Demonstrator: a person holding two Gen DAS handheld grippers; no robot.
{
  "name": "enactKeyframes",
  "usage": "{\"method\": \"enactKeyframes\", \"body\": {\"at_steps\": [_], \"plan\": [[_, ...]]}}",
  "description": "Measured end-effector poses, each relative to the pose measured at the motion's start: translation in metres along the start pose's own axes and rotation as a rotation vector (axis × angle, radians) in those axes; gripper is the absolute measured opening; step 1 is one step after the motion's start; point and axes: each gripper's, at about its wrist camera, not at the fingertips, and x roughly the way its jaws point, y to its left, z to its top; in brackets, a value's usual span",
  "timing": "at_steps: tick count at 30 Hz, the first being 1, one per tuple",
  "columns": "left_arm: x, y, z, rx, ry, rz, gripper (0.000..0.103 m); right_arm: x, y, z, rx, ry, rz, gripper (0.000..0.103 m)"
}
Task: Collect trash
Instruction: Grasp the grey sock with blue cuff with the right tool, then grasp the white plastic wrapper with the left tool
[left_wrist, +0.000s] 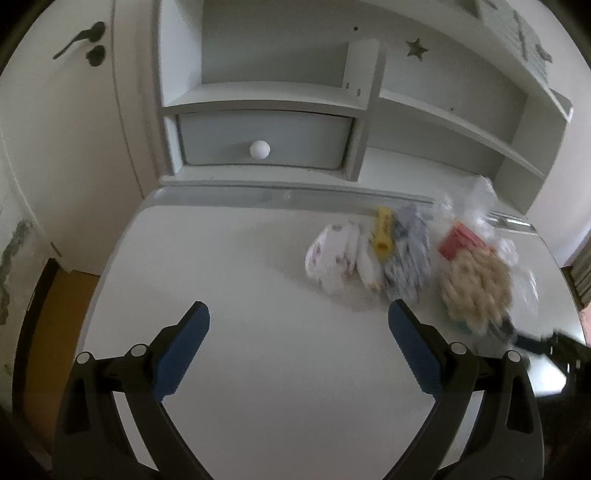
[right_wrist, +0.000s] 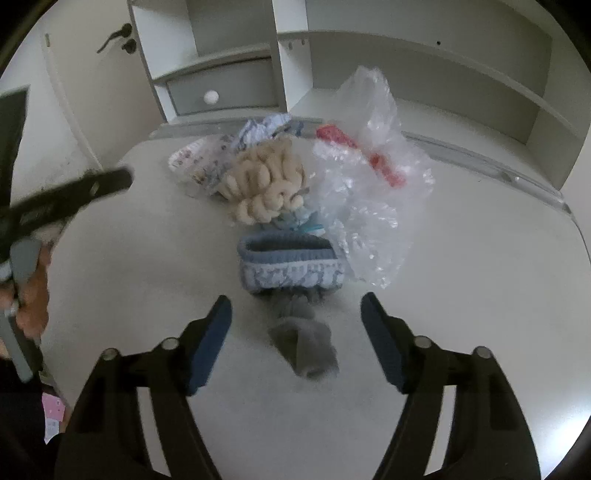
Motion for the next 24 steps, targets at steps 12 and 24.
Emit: {"method": "enactKeyframes", "body": {"at_steps": [12, 24], "plan": [[0.063, -0.007, 0.035, -0.008, 0.064, -0.069, 0.094, -0.008, -0.001, -0.004, -0.051, -0.006, -0.013, 0.022], [0.062, -0.026, 0.026, 0.114, 0.035, -0.013, 0.014, -0.050, -0.025, -0.037, -0.015, -0.038, -0.029, 0.022]]}}
